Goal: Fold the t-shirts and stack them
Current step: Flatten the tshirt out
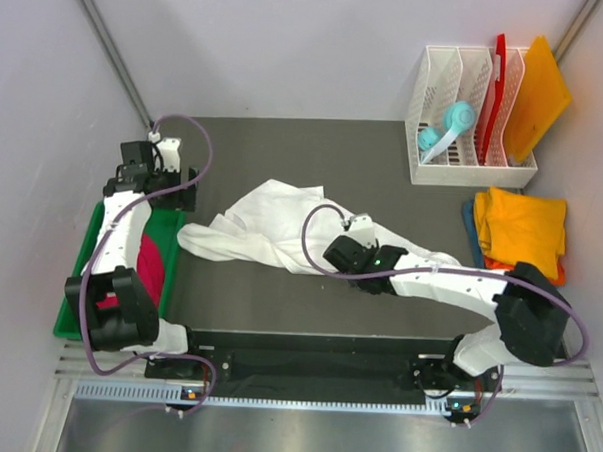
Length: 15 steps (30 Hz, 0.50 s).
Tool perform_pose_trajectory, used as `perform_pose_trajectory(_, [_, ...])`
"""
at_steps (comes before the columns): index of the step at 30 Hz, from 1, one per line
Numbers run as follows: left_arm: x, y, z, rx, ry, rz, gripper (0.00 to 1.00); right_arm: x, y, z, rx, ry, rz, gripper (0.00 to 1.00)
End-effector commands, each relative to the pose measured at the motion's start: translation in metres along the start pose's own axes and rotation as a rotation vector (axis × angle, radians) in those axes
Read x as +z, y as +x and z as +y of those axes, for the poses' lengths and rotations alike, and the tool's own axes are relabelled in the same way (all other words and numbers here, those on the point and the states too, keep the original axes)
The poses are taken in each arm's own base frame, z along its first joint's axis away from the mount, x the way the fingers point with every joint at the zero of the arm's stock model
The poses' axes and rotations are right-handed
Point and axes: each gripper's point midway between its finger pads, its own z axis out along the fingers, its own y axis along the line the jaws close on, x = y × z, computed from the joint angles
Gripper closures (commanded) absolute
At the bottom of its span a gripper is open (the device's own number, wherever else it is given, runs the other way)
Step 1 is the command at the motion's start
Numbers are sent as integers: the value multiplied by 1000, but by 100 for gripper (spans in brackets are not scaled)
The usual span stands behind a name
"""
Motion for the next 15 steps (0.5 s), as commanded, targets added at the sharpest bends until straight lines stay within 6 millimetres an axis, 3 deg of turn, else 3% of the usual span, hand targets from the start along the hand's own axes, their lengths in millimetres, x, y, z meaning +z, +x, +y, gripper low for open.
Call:
perform_pose_trajectory(1, [4, 2, -6, 3, 20, 7, 1, 8, 2, 23, 18, -41, 20, 59])
perform_pose_trajectory(8, [8, 8, -5, 1, 13, 25, 1, 34, 0, 34, -33, 9, 52, 46])
perform_pose_trajectory(15, [6, 12, -2, 17, -6, 27, 1, 55, -8, 36, -35, 69, 56, 60])
